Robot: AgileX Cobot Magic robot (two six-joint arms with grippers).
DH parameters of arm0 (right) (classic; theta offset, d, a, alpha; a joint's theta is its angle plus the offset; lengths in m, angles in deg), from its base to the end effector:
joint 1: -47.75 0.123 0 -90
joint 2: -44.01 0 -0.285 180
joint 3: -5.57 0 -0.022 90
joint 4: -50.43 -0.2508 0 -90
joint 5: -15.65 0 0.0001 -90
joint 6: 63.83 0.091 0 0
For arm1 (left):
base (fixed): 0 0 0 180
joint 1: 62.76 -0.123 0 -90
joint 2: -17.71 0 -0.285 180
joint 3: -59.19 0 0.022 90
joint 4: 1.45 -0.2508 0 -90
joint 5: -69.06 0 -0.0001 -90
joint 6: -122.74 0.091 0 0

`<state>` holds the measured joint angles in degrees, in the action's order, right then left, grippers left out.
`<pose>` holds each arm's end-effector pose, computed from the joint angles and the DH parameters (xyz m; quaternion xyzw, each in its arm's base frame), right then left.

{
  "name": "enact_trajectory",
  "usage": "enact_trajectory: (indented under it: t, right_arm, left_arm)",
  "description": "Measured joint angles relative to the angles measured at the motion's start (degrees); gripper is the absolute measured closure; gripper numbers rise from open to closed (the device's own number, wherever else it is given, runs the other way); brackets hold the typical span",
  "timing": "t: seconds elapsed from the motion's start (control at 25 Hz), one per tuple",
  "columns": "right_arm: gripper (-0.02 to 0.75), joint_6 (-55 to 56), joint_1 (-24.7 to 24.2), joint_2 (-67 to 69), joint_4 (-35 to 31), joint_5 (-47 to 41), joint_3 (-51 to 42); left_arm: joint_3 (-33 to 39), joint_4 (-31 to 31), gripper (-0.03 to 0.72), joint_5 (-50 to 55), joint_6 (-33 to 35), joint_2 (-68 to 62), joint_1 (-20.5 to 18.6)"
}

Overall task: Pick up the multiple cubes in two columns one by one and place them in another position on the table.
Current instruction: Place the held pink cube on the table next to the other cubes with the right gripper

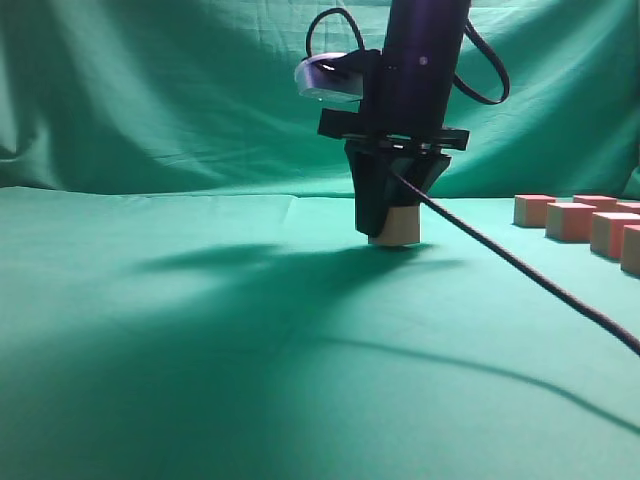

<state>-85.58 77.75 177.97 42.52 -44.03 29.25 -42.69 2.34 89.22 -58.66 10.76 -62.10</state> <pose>0.3901 0.2377 0.1729 -0.4072 0.9070 0.0685 0.0826 0.0528 -0.0027 0.1770 -0.0229 0.7940 -0.0388 0.6062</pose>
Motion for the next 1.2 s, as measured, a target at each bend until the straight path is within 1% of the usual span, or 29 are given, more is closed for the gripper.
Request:
enact_trajectory:
  t: [0.68, 0.72, 0.84, 0.88, 0.92, 0.96, 1.0, 1.16, 1.2]
  right_arm:
    - [0.468, 0.2, 0.0, 0.5, -0.6, -0.4, 0.1]
    - [0.386, 0.2, 0.0, 0.6, -0.6, -0.8, 0.1]
    - [0.2, 0.8, 0.0, 0.8, -0.6, -1.3, 0.1]
    - [0.142, 1.2, 0.0, 0.6, -0.6, -1.4, 0.1]
    - [0.102, 1.7, 0.0, 0.4, -0.6, -1.8, 0.2]
    - [0.082, 2.1, 0.0, 0.2, -0.6, -2.4, 1.0]
    - [0.092, 2.5, 0.0, 0.1, -0.6, -3.5, 2.2]
    - [0.092, 3.1, 0.0, -0.6, -0.2, -9.6, 9.7]
    - [0.143, 3.7, 0.0, -0.7, 0.1, -10.1, 11.5]
  left_arm:
    - [0.0, 0.0, 0.688, 0.0, 0.0, 0.0, 0.0]
    - [0.0, 0.0, 0.688, 0.0, 0.0, 0.0, 0.0]
    - [0.0, 0.0, 0.688, 0.0, 0.0, 0.0, 0.0]
    - [0.0, 0.0, 0.688, 0.0, 0.0, 0.0, 0.0]
    - [0.0, 0.0, 0.688, 0.0, 0.0, 0.0, 0.0]
    - [0.0, 0.0, 0.688, 0.0, 0.0, 0.0, 0.0]
    - [0.0, 0.0, 0.688, 0.0, 0.0, 0.0, 0.0]
    - [0.0, 0.0, 0.688, 0.0, 0.0, 0.0, 0.0]
    - [0.0, 0.0, 0.688, 0.0, 0.0, 0.0, 0.0]
